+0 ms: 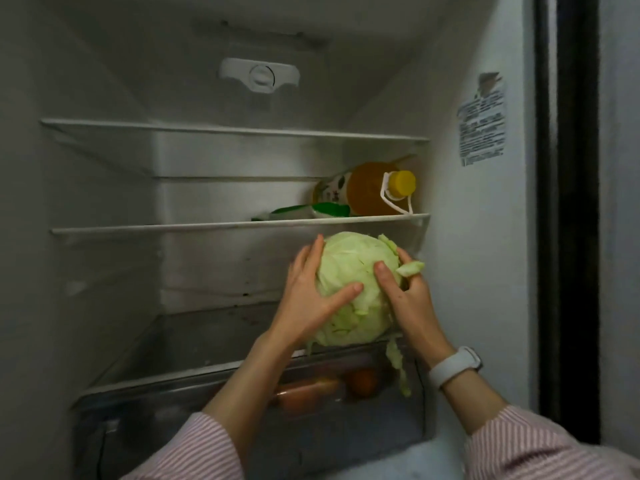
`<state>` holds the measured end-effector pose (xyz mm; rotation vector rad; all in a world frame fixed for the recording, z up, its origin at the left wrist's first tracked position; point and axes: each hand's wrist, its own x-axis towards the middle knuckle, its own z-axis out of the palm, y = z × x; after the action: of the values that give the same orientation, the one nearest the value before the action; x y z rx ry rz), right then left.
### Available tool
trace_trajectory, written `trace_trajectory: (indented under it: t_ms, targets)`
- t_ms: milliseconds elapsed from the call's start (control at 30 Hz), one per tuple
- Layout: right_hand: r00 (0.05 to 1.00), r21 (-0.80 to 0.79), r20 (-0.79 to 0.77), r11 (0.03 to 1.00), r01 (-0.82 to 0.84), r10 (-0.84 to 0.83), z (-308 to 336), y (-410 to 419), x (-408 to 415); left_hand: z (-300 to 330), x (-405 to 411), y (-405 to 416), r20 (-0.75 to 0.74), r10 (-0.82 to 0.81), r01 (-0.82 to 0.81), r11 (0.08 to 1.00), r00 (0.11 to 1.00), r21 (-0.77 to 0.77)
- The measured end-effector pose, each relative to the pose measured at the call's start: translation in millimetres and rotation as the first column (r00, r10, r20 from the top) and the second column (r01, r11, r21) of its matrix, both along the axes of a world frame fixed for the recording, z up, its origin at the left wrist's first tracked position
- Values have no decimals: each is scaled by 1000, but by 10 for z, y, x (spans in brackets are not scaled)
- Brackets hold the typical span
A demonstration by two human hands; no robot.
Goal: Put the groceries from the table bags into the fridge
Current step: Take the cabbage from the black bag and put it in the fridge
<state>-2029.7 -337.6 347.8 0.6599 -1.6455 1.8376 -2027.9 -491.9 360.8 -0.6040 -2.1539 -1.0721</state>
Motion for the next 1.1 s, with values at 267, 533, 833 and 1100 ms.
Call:
trace_trajectory:
  t_ms: [267, 533, 833, 1100]
  targets:
    - [990, 115, 112, 991, 76, -88, 44, -58, -881, -43, -766, -133, 151, -77, 27, 951, 986, 308]
    - [991, 598, 57, 799, 60, -117, -177, -127, -1350, -137, -1171, -417, 343, 45, -118, 973, 938, 197]
    - [979, 747, 21, 654, 120, -203, -152, -194, -1497, -107, -1315, -583, 209, 78, -60, 994, 975, -90]
    - [986, 701, -22, 700, 135, -168, -108, -186, -1687, -100, -1471, -519, 156, 113, -109, 993, 981, -38]
